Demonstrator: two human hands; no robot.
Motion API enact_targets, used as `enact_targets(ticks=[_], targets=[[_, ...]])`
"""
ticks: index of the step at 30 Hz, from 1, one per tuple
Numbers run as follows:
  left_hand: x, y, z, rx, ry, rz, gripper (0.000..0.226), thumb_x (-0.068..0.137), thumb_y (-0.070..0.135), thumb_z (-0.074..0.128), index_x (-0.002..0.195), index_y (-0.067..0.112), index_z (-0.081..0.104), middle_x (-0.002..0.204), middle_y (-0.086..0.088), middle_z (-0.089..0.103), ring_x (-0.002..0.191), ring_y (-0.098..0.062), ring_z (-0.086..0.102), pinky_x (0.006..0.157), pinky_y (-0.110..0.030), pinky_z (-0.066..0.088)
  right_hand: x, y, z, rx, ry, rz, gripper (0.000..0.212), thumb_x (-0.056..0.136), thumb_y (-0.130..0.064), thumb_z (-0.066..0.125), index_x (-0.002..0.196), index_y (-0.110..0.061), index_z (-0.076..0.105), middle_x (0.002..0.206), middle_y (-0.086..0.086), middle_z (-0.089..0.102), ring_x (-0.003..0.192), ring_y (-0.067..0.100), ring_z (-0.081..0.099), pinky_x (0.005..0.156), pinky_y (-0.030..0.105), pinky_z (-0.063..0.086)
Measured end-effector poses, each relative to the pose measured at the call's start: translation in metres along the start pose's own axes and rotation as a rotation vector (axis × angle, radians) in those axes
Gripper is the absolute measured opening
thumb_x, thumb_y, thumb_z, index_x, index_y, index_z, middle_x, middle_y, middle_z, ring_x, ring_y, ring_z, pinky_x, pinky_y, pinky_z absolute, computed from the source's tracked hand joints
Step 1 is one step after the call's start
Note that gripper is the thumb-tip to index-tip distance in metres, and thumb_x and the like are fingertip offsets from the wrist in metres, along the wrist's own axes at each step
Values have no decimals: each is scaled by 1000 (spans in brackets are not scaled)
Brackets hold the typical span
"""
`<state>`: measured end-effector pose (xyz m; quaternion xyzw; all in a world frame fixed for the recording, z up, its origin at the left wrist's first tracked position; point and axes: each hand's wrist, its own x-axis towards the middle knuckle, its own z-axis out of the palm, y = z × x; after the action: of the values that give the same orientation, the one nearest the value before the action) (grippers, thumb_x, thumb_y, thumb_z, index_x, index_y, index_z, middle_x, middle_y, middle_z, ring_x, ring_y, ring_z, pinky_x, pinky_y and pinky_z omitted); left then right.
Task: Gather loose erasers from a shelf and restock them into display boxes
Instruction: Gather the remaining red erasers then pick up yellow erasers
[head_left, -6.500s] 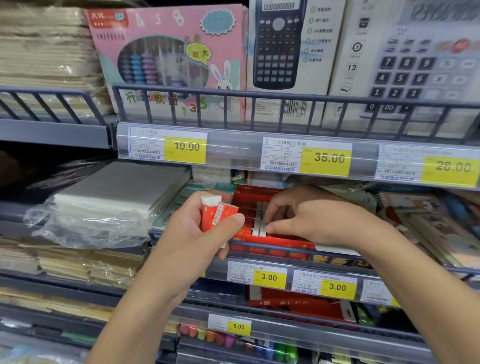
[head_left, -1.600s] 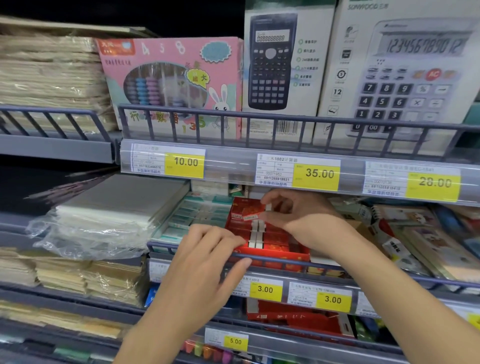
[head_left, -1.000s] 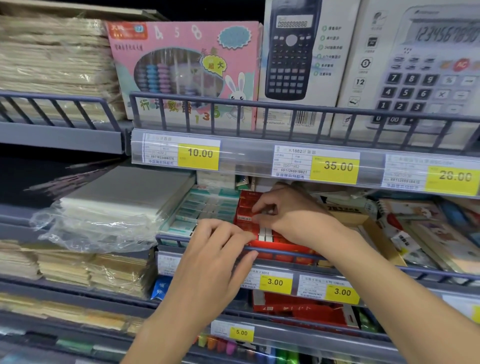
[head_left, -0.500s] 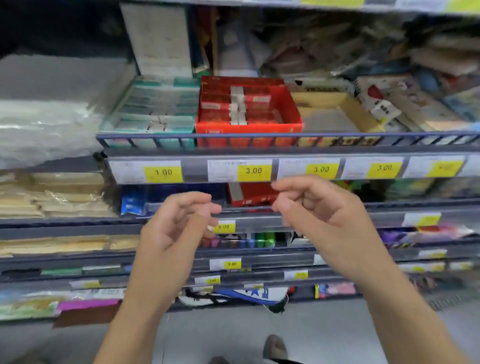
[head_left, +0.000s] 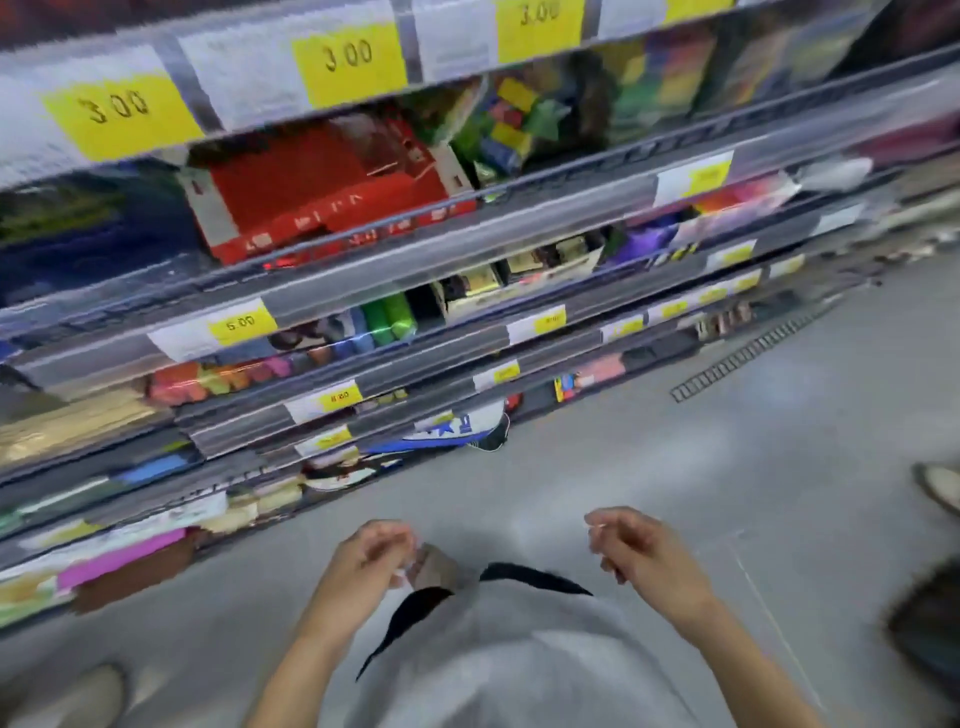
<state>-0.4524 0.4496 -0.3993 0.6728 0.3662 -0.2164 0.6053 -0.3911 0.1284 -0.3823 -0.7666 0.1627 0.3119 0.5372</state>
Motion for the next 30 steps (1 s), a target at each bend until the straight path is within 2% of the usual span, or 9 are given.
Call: enact_targets(ticks=[3,9,12,16,21,27,30], targets=[[-5,-3,30,103,-31,-35,9,100,14,66,107,16,72,97,-1,81,92,-19,72,81,-32,56,-13,48,-28,-8,15,81,12,98,-16,62,105,-19,71,85,13,71,65,9,63,63,22,46],[-16,10,102,237,-91,-23,9,100,19,68,107,18,73,101,-3,80,94,-19,73,82,-31,57,-38,101,-87,93,105,171,11,99,-15,62,107,-15,69,93,16,71,64,8,61,59,22,47],[-14,19,136,277,-117,-1,10,100,24,69,107,18,72,102,-3,79,97,-21,73,81,-30,56,-39,102,-116,146,143,138,12,99,-13,61,108,-14,68,95,17,72,67,13,60,59,23,46],[-6,34,176,319,-177,12,10,101,16,65,110,16,70,103,-4,79,99,-26,71,79,-30,55,-34,93,-158,224,233,51,12,98,-13,61,106,-18,69,88,10,72,66,10,61,58,21,47],[20,65,231,376,-257,27,12,100,18,68,112,18,71,100,1,80,95,-19,73,78,-27,55,-20,83,-207,299,322,-18,12,97,-17,64,103,-24,71,82,-1,73,66,8,63,58,20,48],[80,127,305,434,-398,95,12,101,22,67,112,23,70,102,7,80,95,-15,74,79,-29,54,3,82,-261,328,422,43,12,97,-19,64,105,-25,71,85,4,73,68,6,62,59,18,48],[104,172,344,454,-468,129,13,99,26,69,112,24,70,104,7,80,96,-16,73,80,-30,53,12,80,-288,328,478,90,13,97,-18,63,104,-25,71,85,6,72,67,8,62,60,24,49]])
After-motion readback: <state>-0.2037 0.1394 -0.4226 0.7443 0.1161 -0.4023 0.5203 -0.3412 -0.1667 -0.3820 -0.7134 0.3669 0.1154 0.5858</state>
